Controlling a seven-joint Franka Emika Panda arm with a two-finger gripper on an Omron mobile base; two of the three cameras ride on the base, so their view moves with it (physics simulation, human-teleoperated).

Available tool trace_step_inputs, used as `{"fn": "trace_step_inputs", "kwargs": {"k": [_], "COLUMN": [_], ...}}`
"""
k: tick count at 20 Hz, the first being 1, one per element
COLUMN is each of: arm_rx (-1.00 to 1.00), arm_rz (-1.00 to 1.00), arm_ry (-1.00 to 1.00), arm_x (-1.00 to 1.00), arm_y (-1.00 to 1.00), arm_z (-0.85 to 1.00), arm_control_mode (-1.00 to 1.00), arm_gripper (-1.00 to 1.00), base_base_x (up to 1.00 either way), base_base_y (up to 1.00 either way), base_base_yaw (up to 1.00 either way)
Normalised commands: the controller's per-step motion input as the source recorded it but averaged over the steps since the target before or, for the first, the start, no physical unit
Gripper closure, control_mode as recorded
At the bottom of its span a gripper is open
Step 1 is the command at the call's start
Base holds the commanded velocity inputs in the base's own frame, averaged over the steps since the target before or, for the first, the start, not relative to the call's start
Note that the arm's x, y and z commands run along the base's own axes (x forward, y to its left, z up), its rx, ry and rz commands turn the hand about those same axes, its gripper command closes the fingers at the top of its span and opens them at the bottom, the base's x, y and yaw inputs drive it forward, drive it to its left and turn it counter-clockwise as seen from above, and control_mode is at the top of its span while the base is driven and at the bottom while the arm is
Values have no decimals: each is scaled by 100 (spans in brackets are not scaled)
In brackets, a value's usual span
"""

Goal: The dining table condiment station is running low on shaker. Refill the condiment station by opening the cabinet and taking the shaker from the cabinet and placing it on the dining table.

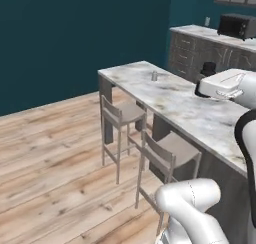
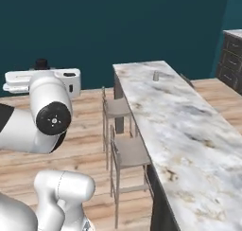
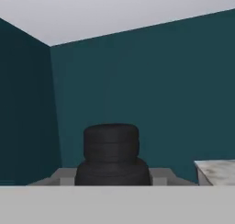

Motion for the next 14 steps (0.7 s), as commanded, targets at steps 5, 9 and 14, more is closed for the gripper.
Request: {"fn": "trace_step_inputs", "kwargs": {"k": [5, 9, 14], "arm_rx": [0, 0, 0], "arm_rz": [0, 0, 0], "arm_ry": [0, 0, 0], "arm_x": [0, 0, 0], "arm_y": [0, 0, 0], "arm_z": [0, 0, 0], "arm_control_mode": [100, 100, 100], "arm_gripper": [100, 100, 100], "base_base_x": [-42, -64, -53], "base_base_y": [26, 46, 47], "base_base_yaw": [-66, -48, -45]}}
